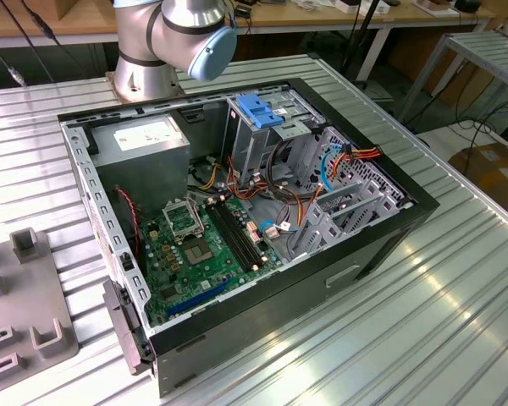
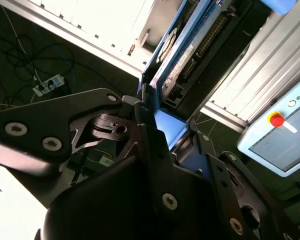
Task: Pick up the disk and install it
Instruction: 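Pick up the disk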
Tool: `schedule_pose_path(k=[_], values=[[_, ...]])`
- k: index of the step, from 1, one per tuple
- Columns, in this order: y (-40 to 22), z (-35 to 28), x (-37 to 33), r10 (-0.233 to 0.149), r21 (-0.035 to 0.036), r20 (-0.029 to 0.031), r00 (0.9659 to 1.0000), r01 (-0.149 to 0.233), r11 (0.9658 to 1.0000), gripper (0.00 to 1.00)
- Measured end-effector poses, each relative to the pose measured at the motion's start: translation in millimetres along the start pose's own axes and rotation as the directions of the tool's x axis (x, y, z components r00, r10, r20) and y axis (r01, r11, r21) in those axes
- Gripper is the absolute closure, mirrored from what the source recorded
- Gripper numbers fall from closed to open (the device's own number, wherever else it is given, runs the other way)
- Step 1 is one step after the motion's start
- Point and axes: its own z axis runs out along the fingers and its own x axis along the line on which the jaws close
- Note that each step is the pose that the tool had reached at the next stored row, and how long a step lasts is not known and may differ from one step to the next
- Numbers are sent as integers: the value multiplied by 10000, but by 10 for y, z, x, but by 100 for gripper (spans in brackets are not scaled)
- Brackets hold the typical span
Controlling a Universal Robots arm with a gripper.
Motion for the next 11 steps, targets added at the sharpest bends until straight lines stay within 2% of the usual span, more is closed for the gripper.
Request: schedule_pose_path(k=[3,11], values=[[-31,-1,0,0,0,0,10000,0,10000,63],[-166,-4,-2,0,0,0,10000,0,10000,63]])
